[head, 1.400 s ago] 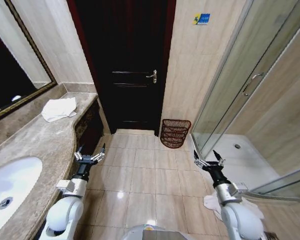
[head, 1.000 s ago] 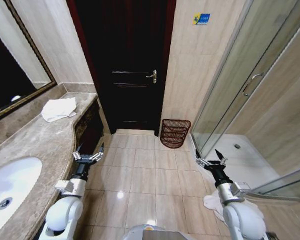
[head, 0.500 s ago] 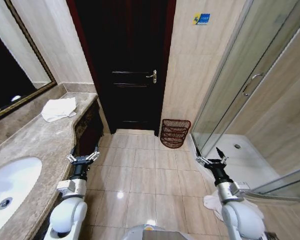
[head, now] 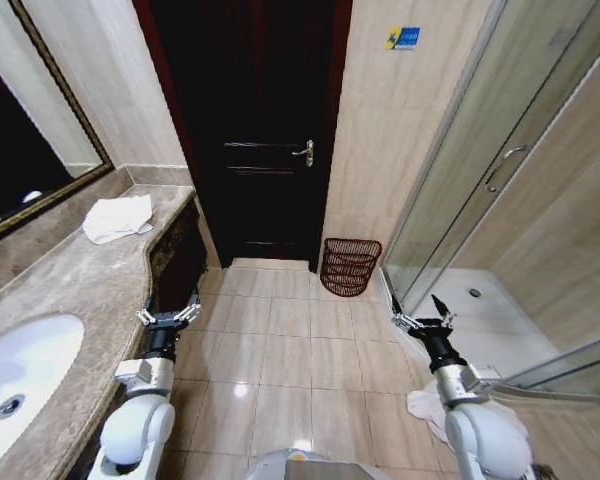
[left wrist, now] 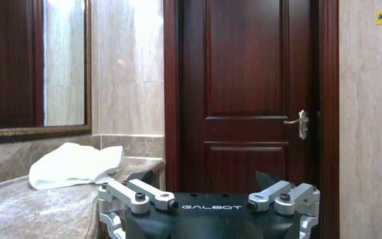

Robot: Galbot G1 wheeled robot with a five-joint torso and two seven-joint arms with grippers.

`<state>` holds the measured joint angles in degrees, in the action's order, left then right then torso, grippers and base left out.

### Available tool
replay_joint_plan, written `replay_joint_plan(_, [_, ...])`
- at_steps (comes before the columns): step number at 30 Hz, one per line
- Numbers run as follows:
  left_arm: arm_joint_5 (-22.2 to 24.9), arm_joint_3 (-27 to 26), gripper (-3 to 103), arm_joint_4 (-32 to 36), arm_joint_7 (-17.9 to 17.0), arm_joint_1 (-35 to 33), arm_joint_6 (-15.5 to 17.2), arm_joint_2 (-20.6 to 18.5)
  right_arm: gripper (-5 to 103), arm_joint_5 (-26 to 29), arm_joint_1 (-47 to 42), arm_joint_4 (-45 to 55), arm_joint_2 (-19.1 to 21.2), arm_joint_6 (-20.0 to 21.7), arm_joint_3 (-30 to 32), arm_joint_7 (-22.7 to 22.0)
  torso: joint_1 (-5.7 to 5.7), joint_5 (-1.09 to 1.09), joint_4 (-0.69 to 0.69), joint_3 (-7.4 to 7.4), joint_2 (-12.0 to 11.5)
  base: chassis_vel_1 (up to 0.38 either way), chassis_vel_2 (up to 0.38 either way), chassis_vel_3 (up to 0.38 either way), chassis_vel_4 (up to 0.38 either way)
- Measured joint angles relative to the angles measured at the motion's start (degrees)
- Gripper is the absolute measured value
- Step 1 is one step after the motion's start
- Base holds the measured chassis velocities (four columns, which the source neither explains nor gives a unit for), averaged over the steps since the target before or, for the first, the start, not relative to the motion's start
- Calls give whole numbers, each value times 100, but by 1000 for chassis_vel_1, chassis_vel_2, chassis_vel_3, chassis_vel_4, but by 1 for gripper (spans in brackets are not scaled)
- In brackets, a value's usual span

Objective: Discard the used towel into the hamper.

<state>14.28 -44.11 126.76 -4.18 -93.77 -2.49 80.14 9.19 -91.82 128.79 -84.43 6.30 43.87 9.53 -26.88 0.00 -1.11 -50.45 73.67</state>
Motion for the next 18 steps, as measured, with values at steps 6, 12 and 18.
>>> replay_joint_plan(6, [-80, -15, 100, -16, 42, -15, -89, 0, 100, 1, -28, -12, 0, -42, 14, -15, 1, 0, 0, 0, 0, 0, 0, 0, 0])
replay_joint_plan(12, [-81, -15, 100, -36, 43, -17, -108, 4, 100, 1, -57, -13, -14, -57, 12, -24, 1, 0, 0, 0, 0, -50, 23, 37, -30])
replay_joint_plan(18, [-75, -16, 100, -40, 40, -25, -114, 3, 100, -3, -62, -20, -24, -62, 2, -24, 0, 0, 0, 0, 0, -57, 51, 58, -50])
